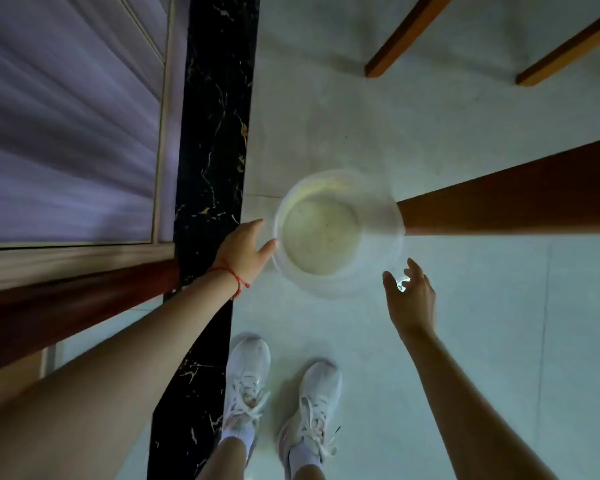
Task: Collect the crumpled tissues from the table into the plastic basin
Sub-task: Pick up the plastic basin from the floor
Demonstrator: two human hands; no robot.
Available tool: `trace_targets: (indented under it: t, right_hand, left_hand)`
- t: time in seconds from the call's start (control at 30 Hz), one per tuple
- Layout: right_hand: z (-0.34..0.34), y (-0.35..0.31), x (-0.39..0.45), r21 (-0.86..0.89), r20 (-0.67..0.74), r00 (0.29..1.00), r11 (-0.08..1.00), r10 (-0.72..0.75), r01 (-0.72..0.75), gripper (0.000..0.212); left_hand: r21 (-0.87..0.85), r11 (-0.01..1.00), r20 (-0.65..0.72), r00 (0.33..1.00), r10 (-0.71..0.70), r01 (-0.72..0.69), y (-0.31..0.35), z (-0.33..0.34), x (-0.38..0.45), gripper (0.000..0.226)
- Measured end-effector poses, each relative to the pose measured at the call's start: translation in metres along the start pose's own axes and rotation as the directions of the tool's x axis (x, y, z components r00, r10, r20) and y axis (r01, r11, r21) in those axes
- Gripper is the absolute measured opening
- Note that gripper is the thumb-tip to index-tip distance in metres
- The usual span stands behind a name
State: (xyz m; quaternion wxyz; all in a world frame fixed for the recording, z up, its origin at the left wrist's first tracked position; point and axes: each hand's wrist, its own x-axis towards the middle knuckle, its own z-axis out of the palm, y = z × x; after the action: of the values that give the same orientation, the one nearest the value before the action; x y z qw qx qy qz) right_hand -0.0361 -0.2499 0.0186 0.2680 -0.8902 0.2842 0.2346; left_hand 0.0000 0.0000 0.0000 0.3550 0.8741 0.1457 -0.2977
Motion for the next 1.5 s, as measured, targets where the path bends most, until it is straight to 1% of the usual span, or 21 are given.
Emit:
trace_targets:
  t: [0.13, 0.23, 0.33, 0.5, 0.6, 0.73, 0.83, 0.93, 1.07, 1.13, 1.2, 1.33, 1.5]
  right_hand:
    - [0.017, 0.001, 0.019, 0.053, -0.012, 0.999, 0.998, 0.031, -0.030, 0.049]
    - [0.023, 0.004, 0.024, 0.110, -0.039, 0.998, 0.993, 0.057, -0.052, 0.044]
    - [0.021, 0.004, 0.023, 0.152, -0.059, 0.995, 0.986, 0.075, -0.065, 0.043]
    - [0.007, -0.002, 0.005, 0.185, -0.066, 0.997, 0.982, 0.040, -0.027, 0.044]
    - [-0.010, -0.008, -0.015, 0.155, -0.074, 0.997, 0.987, -0.035, 0.046, 0.042]
    - [-0.045, -0.022, -0.052, 0.157, -0.084, 0.992, 0.982, -0.095, 0.107, 0.041]
    - [-0.078, -0.037, -0.084, 0.210, -0.082, 0.991, 0.970, -0.104, 0.119, 0.041]
    - [-0.116, -0.055, -0.119, 0.261, -0.090, 0.989, 0.956, -0.117, 0.137, 0.041]
    - [-0.171, -0.085, -0.163, 0.289, -0.096, 0.984, 0.941, -0.153, 0.175, 0.042]
    - [-0.196, -0.099, -0.184, 0.301, -0.112, 0.979, 0.933, -0.172, 0.199, 0.042]
    - [-0.220, -0.112, -0.204, 0.313, -0.128, 0.970, 0.920, -0.206, 0.237, 0.042]
    - [-0.256, -0.137, -0.242, 0.344, -0.133, 0.961, 0.898, -0.242, 0.274, 0.041]
    - [-0.294, -0.163, -0.288, 0.373, -0.158, 0.949, 0.873, -0.274, 0.314, 0.037]
  left_hand:
    - [-0.006, 1.000, -0.005, 1.000, -0.019, 0.019, -0.004, 0.015, 0.020, 0.054]
    - [-0.094, 0.995, -0.023, 0.999, -0.043, 0.041, -0.006, 0.023, 0.029, 0.044]
    - [-0.151, 0.986, -0.059, 0.995, -0.079, 0.070, -0.005, 0.021, 0.030, 0.041]
    - [-0.255, 0.960, -0.069, 0.989, -0.133, 0.112, -0.006, 0.012, 0.004, 0.039]
    - [-0.338, 0.931, -0.072, 0.983, -0.171, 0.137, -0.004, -0.002, -0.026, 0.041]
    - [-0.393, 0.916, -0.112, 0.984, -0.139, 0.084, 0.011, -0.031, -0.075, 0.040]
    - [-0.444, 0.895, -0.143, 0.983, -0.114, 0.039, 0.027, -0.061, -0.112, 0.043]
    - [-0.489, 0.872, -0.140, 0.987, -0.082, 0.003, 0.046, -0.094, -0.153, 0.042]
    - [-0.557, 0.830, -0.164, 0.985, -0.061, -0.041, 0.074, -0.137, -0.205, 0.046]
    - [-0.585, 0.808, -0.195, 0.979, -0.059, -0.068, 0.089, -0.158, -0.228, 0.041]
    - [-0.579, 0.808, -0.221, 0.975, -0.030, -0.106, 0.104, -0.181, -0.250, 0.036]
    - [-0.594, 0.781, -0.284, 0.958, 0.019, -0.192, 0.131, -0.226, -0.285, 0.034]
    - [-0.553, 0.800, -0.342, 0.939, 0.038, -0.233, 0.156, -0.275, -0.330, 0.032]
